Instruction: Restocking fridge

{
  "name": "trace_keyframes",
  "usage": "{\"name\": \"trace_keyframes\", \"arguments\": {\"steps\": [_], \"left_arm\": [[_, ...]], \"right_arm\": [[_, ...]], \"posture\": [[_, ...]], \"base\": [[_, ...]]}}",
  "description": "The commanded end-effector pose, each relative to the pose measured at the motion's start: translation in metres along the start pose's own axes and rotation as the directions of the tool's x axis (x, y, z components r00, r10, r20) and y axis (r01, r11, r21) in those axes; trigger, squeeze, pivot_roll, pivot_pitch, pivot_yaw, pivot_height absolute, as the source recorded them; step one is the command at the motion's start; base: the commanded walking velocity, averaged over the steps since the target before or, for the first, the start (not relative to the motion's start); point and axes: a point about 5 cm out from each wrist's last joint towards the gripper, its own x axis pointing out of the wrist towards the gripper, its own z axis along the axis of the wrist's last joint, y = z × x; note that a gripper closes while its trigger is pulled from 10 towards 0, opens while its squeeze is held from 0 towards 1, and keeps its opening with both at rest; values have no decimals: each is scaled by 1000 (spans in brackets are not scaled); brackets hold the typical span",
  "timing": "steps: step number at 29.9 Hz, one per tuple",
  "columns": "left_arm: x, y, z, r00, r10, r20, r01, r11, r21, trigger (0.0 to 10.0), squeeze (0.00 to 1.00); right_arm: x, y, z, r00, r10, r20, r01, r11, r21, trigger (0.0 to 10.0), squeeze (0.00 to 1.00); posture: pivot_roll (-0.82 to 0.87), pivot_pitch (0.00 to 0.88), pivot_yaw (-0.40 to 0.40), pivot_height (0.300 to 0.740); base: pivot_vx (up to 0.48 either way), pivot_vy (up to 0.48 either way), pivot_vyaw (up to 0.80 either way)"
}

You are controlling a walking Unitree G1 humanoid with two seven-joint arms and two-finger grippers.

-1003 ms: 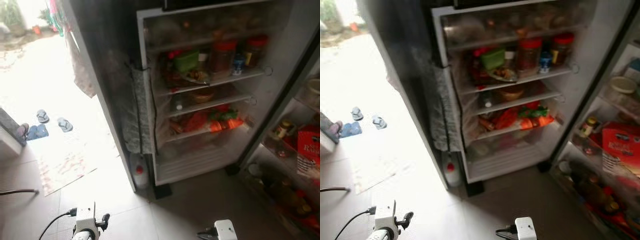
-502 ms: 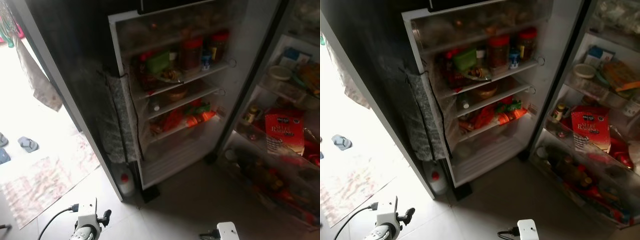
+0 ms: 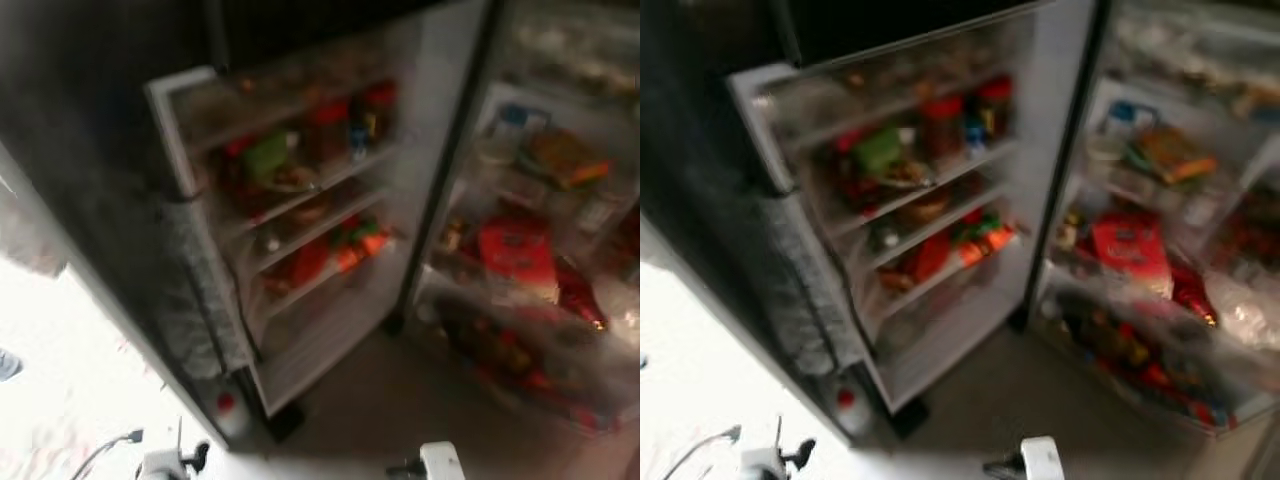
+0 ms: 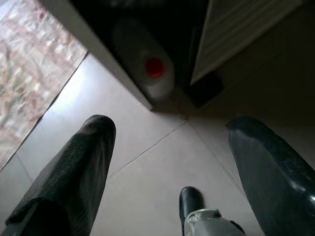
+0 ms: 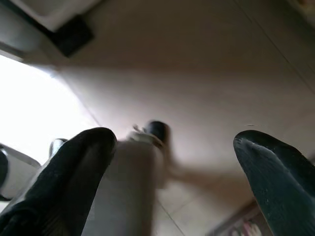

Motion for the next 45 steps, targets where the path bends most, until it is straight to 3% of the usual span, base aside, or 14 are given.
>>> {"name": "trace_keyframes", "arguments": {"steps": [1, 7, 26, 45], "left_arm": [[-3, 13, -6, 999, 30, -21, -30, 999, 15, 10000, 0], [-3, 14, -8, 999, 35, -24, -35, 999, 8, 10000, 0], [-6, 20, -15, 997, 56, -48, -58, 998, -23, 10000, 0], [-5, 19, -13, 998, 55, -43, -56, 998, -14, 10000, 0]], "right_arm": [[1, 9, 2, 1000, 20, 4, -20, 1000, 8, 10000, 0], [2, 9, 3, 1000, 18, 3, -18, 1000, 4, 10000, 0], [2, 8, 5, 1000, 15, 17, -15, 1000, 12, 10000, 0], [2, 8, 4, 1000, 6, 11, -6, 1000, 12, 10000, 0]], "posture": [[-49, 37, 71, 740], [-48, 39, 71, 740], [-43, 55, 69, 740], [-46, 56, 70, 740]], "base": [[0, 0, -763], [0, 0, -763], [0, 0, 0], [-239, 0, 0]]}}
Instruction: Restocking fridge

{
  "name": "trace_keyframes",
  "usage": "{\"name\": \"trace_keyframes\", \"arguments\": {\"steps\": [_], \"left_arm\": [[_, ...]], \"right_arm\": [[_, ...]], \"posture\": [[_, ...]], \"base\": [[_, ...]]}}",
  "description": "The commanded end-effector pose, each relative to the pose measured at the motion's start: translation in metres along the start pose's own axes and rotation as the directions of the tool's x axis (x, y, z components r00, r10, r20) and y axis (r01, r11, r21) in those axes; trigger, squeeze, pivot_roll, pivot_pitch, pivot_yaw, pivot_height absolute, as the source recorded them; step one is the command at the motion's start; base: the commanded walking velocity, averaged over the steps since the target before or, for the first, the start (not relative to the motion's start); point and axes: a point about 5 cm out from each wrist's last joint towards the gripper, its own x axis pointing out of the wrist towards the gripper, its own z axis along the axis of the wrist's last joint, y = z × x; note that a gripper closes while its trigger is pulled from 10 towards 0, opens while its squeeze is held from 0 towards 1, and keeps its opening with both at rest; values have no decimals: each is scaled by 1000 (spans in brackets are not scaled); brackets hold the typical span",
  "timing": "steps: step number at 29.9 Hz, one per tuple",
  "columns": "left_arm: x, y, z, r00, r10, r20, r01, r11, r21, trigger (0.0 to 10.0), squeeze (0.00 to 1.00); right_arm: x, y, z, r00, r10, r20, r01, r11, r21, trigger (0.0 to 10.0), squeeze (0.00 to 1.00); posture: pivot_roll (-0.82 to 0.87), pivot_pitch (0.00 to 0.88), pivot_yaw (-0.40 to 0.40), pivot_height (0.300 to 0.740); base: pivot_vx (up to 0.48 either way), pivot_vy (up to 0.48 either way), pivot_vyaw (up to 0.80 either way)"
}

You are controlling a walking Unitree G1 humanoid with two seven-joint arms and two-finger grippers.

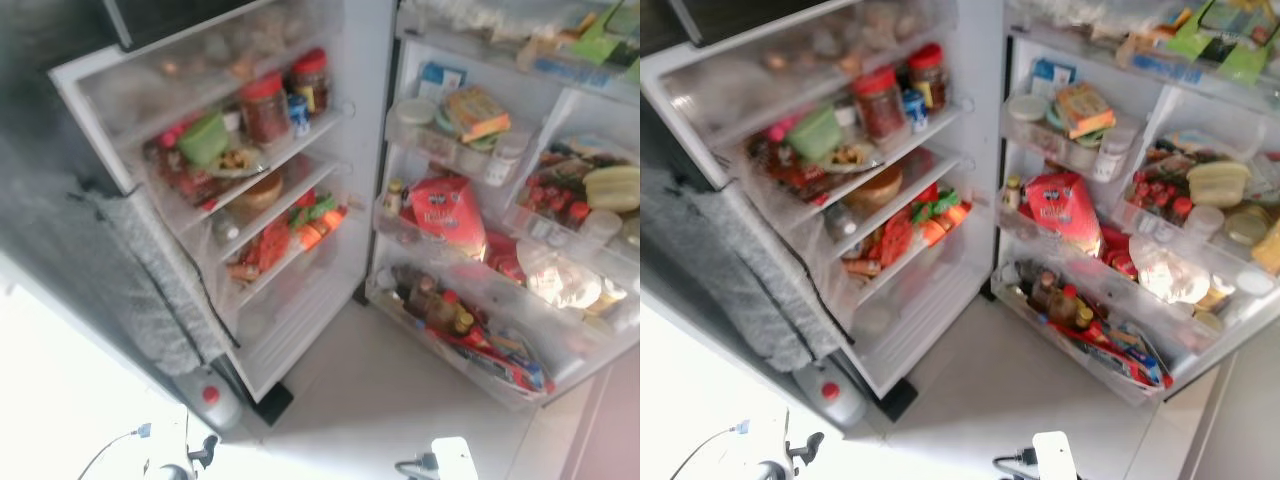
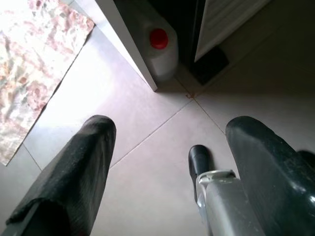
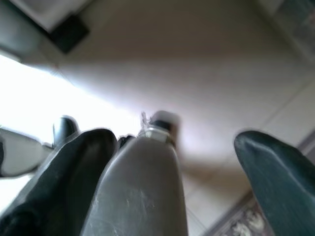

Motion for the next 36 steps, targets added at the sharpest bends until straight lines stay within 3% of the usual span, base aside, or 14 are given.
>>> {"name": "trace_keyframes", "arguments": {"steps": [1, 8, 18, 24, 29, 36], "left_arm": [[-3, 7, -9, 999, 21, -29, -21, 1000, -5, 10000, 0], [-2, 6, -8, 999, 20, -32, -19, 1000, 5, 10000, 0], [-2, 6, -6, 999, 23, -32, -22, 1000, 9, 10000, 0], [-1, 8, -5, 999, 27, -32, -27, 1000, 12, 10000, 0], [-1, 8, -5, 999, 26, -30, -26, 1000, 11, 10000, 0], [-1, 5, -5, 999, 16, -28, -16, 1000, 18, 10000, 0]], "right_arm": [[-1, 3, -7, 999, 9, -38, -9, 1000, 6, 10000, 0], [-1, 3, -8, 999, -3, -38, 3, 1000, 9, 10000, 0], [-2, -1, -12, 993, -109, -48, 115, 983, 146, 10000, 0], [-4, -3, -17, 974, -210, -87, 226, 938, 262, 10000, 0], [-5, -4, -19, 959, -262, -112, 283, 916, 283, 10000, 0], [-7, -5, -24, 928, -339, -156, 373, 852, 368, 10000, 0]], "posture": [[-47, 55, 71, 740], [-52, 52, 75, 740], [-60, 44, 74, 740], [-65, 40, 73, 740], [-76, 30, 75, 740], [-84, 21, 80, 740]], "base": [[0, 0, 0], [0, 0, 0], [0, 0, 0], [0, 0, 0], [0, 0, 0], [0, 0, 0]]}}
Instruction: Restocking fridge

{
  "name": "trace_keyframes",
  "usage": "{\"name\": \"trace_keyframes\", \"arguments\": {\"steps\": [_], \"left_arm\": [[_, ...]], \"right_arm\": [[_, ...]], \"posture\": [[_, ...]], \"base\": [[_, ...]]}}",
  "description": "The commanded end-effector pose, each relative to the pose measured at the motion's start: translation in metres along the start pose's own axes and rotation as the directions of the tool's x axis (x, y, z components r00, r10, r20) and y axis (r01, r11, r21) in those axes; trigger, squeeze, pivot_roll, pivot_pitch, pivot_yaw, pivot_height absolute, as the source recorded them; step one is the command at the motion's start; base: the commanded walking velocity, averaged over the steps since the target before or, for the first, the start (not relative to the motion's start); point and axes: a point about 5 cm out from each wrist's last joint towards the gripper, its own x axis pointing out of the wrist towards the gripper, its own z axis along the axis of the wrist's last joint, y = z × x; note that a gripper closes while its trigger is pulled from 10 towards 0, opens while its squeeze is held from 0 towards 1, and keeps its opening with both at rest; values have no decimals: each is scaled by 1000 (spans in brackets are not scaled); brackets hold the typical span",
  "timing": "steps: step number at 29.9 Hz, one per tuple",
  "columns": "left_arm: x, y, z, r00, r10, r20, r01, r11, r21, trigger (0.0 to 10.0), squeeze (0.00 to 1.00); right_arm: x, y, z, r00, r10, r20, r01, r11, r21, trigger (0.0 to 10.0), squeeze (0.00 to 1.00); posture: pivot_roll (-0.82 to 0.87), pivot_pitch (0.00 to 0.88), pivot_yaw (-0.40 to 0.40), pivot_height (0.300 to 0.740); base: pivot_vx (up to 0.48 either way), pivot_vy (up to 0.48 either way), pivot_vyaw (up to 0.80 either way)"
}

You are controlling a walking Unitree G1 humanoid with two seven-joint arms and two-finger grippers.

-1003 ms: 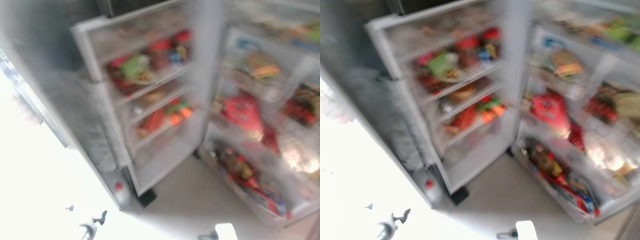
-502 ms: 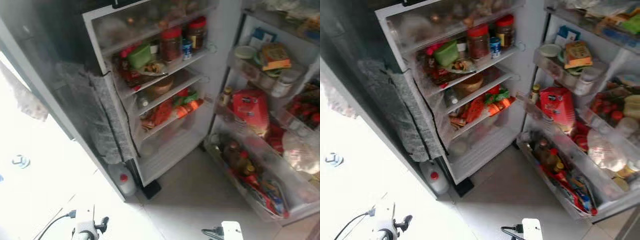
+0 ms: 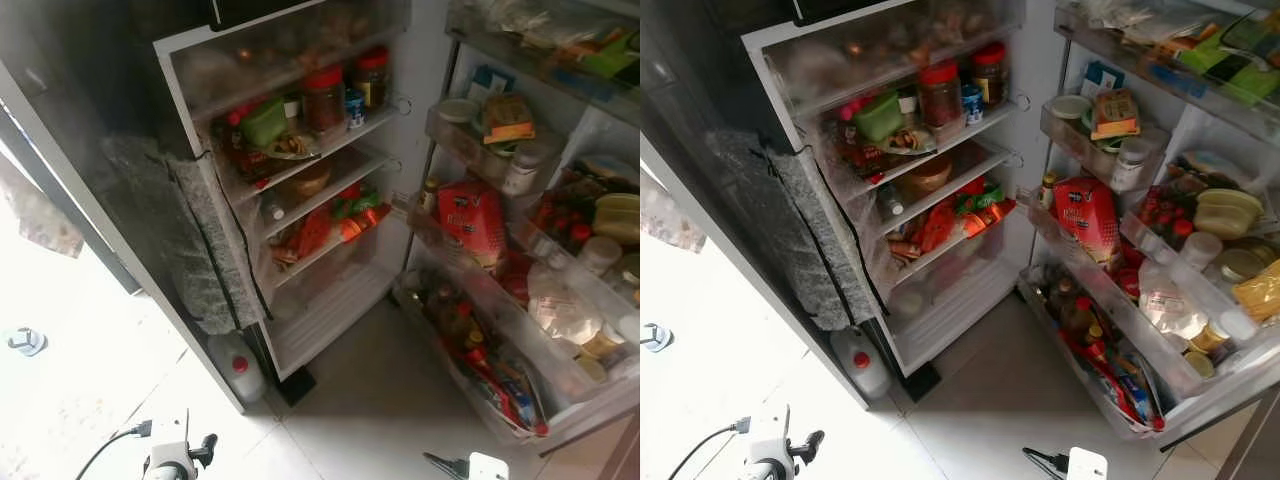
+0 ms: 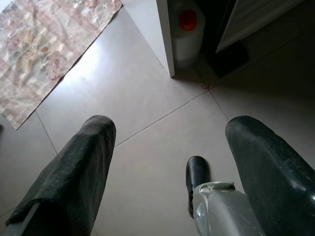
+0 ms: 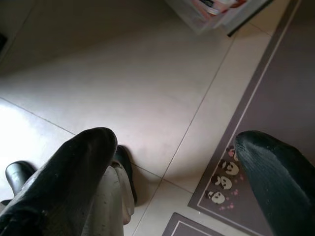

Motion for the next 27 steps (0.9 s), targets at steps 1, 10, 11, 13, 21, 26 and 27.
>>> {"name": "trace_keyframes", "arguments": {"steps": [1, 10, 11, 13, 21, 26, 27], "left_arm": [[-1, 5, -5, 1000, 12, -22, -12, 1000, 11, 10000, 0], [0, 5, -2, 1000, 14, -15, -14, 1000, 11, 10000, 0], [0, 5, -2, 1000, 14, -15, -14, 1000, 11, 10000, 0], [-1, 5, -3, 1000, 12, -17, -12, 1000, 9, 10000, 0], [-1, 2, -3, 1000, 7, -19, -7, 1000, 4, 10000, 0], [0, 2, -3, 1000, 8, -18, -8, 1000, 7, 10000, 0], [0, 2, -3, 1000, 8, -18, -8, 1000, 7, 10000, 0]], "right_arm": [[-1, 1, -5, 1000, -24, -18, 25, 999, 40, 10000, 0], [1, -35, -3, 980, -199, -4, 198, 973, 115, 10000, 0], [1, -35, -3, 980, -199, -4, 198, 973, 115, 10000, 0], [2, -108, 9, 953, -300, 44, 292, 946, 143, 10000, 0], [1, -116, 11, 931, -362, 47, 347, 918, 189, 10000, 0], [-1, -120, 7, 921, -386, 39, 373, 908, 193, 10000, 0], [-1, -123, 7, 915, -403, 36, 388, 900, 200, 10000, 0]], "posture": [[-84, 21, 80, 740], [-87, 23, 80, 740], [-87, 23, 80, 740], [-88, 27, 79, 740], [-90, 30, 78, 740], [-91, 32, 78, 740], [-91, 32, 78, 740]], "base": [[0, 0, 0], [0, 0, 0], [0, 0, 0], [0, 0, 0], [0, 0, 0], [0, 0, 0], [0, 0, 0]]}}
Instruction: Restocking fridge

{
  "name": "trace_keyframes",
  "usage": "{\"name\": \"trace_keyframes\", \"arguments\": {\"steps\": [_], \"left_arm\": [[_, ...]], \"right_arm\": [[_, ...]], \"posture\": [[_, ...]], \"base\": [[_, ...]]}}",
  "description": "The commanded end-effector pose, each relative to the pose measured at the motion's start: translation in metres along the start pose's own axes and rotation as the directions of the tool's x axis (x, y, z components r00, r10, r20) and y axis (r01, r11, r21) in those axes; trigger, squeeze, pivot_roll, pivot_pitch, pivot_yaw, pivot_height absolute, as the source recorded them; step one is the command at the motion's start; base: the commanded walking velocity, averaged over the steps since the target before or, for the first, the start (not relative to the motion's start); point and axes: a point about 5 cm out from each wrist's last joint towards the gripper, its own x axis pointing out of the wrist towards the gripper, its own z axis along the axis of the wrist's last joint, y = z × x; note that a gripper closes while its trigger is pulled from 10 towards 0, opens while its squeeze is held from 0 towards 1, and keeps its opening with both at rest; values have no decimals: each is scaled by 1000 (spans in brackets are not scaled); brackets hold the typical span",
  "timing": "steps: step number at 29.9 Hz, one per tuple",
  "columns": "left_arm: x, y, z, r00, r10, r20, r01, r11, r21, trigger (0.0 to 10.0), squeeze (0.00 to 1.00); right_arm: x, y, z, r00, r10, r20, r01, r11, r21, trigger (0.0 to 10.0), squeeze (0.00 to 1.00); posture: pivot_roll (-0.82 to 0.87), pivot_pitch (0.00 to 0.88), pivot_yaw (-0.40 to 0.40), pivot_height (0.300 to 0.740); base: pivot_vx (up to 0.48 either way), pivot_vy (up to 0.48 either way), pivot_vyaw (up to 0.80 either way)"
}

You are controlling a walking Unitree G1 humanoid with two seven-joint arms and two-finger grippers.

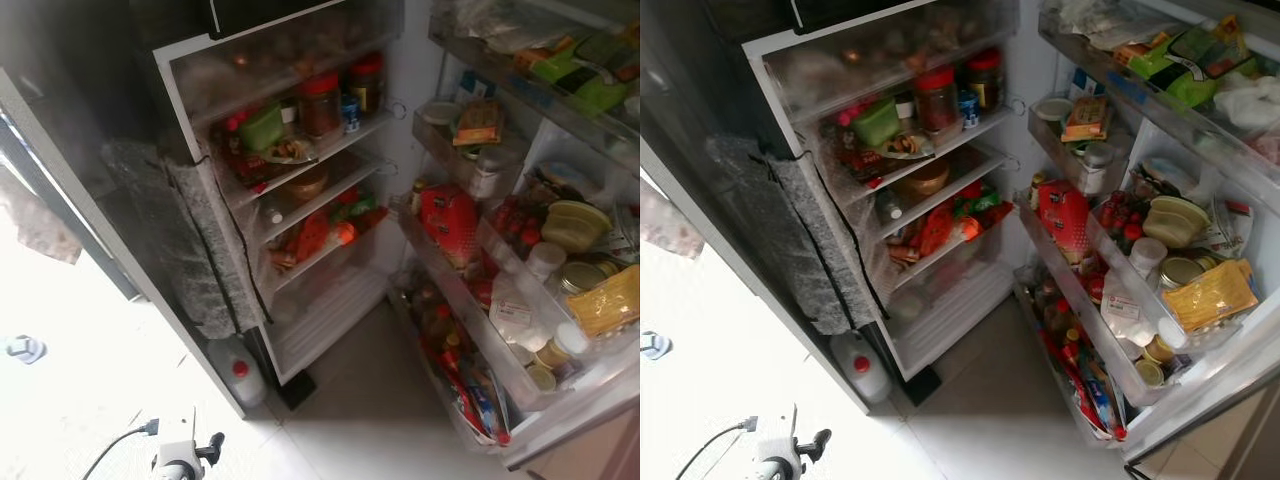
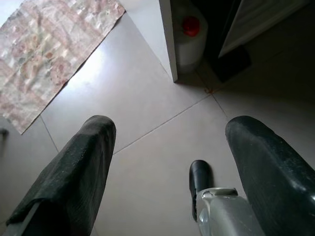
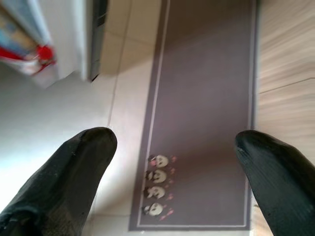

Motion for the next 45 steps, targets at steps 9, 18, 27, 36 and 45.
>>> {"name": "trace_keyframes", "arguments": {"steps": [9, 18, 27, 36, 45], "left_arm": [[-1, 2, -4, 1000, 11, -22, -11, 1000, 4, 10000, 0], [-2, 3, -6, 1000, 15, -26, -14, 1000, 3, 10000, 0], [-2, 3, -7, 1000, 14, -27, -14, 1000, 5, 10000, 0], [-1, 4, -6, 1000, 13, -28, -13, 1000, 7, 10000, 0], [-1, 5, -5, 1000, 15, -26, -15, 1000, 12, 10000, 0]], "right_arm": [[2, -24, -3, 989, -146, -14, 146, 988, 53, 10000, 0], [7, -36, 13, 979, -204, 26, 201, 976, 88, 10000, 0], [14, -55, 45, 950, -294, 101, 274, 946, 175, 10000, 0], [19, -73, 79, 929, -321, 184, 281, 936, 214, 10000, 0], [17, -40, 115, 935, -88, 343, 40, 989, 145, 10000, 0]], "posture": [[-92, 34, 78, 740], [-93, 38, 78, 740], [-92, 41, 81, 740], [-92, 44, 88, 740], [-96, 51, 88, 740]], "base": [[0, 0, 0], [0, 0, 0], [0, 0, 0], [0, 0, 0], [0, 0, 0]]}}
